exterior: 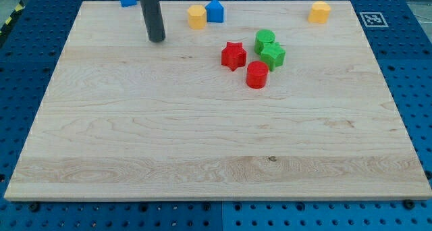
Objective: Separate the yellow hexagon and blue triangle from each other
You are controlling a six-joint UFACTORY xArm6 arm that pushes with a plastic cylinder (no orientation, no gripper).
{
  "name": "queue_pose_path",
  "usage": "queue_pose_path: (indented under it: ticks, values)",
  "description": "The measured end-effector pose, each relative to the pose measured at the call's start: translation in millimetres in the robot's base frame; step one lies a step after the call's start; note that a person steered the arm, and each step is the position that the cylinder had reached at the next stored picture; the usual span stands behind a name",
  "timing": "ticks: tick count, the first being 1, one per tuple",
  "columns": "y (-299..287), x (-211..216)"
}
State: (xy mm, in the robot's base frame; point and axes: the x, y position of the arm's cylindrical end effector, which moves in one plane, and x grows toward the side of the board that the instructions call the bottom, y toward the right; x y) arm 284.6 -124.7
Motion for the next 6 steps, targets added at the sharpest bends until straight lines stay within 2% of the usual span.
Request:
queue_pose_path:
  ticks: [1, 2, 3, 4, 5, 6]
  values:
    - [1, -43]
    - [23, -51]
    - [65, -51]
    - [134, -34]
    - [174, -15]
    - [169, -17]
